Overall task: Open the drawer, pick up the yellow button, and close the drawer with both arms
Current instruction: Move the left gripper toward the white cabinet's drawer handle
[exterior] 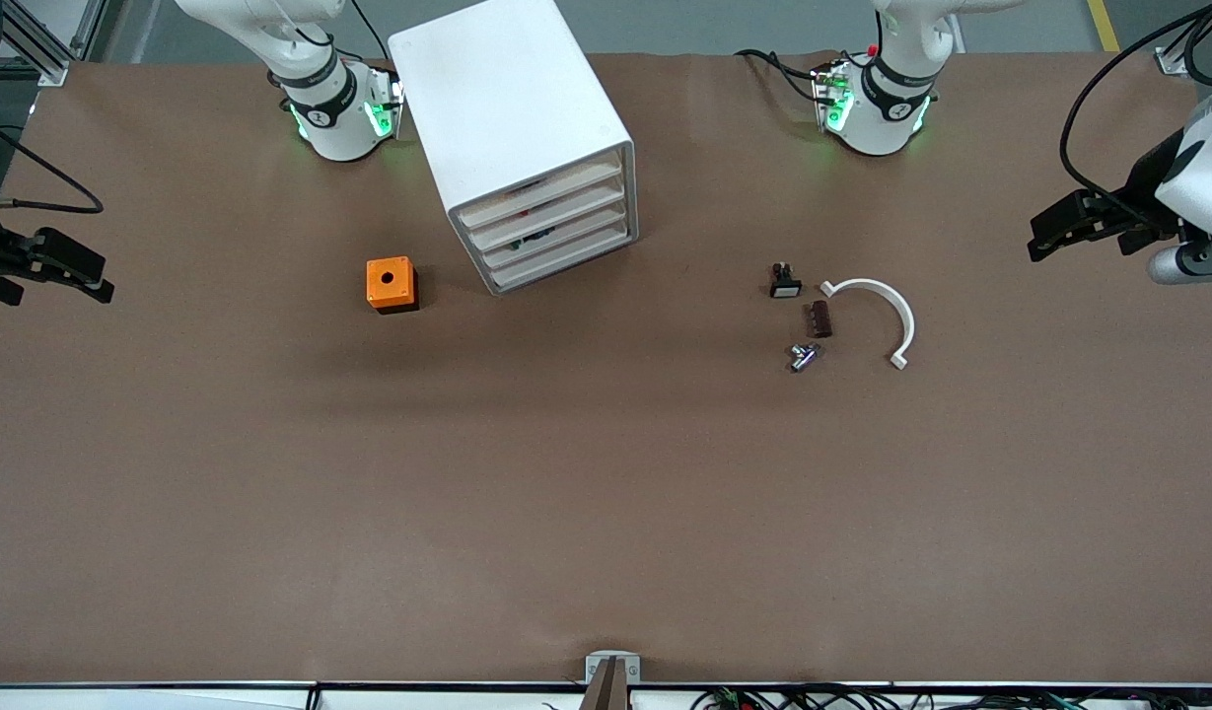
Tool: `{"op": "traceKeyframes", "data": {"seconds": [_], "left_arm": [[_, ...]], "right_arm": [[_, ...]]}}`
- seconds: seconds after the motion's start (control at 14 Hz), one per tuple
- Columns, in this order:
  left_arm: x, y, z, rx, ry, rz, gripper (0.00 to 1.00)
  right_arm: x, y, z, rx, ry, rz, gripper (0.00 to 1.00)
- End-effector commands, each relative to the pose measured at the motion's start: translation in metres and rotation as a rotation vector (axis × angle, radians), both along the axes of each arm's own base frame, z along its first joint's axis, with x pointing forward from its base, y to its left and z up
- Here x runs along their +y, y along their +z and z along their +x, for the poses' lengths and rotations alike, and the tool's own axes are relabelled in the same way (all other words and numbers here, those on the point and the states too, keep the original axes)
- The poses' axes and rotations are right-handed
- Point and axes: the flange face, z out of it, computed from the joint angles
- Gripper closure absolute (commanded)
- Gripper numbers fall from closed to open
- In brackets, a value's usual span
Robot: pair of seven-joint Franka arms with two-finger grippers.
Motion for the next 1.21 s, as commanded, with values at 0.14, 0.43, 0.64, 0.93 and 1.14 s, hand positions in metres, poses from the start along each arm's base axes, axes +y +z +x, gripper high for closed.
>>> {"op": "traceKeyframes", "data": {"seconds": [0.14, 0.43, 0.64, 0.93, 1.14], "left_arm": [[0.001, 0.009, -0.007, 0.017, -0.013, 0.008, 0.00], [-0.003, -0.001, -0.002, 0.034, -0.024, 0.005, 0.00], [-0.022, -0.027, 0.011, 0.078, -0.059, 0.006, 0.00], [-0.054, -0.098, 0.046, 0.176, -0.059, 0.003, 0.00], [-0.107, -0.171, 0.071, 0.241, 0.127, 0.045, 0.00]], "right_arm": [[-0.001, 0.006, -0.002, -0.003, 0.004, -0.012, 0.00], [-0.002, 0.010, -0.002, -0.011, 0.001, -0.011, 0.00], [-0.001, 0.009, -0.002, -0.010, 0.004, -0.011, 0.00], [0.005, 0.009, -0.002, -0.004, 0.015, -0.011, 0.00], [0.006, 0.014, -0.003, -0.004, 0.018, -0.009, 0.00]]}}
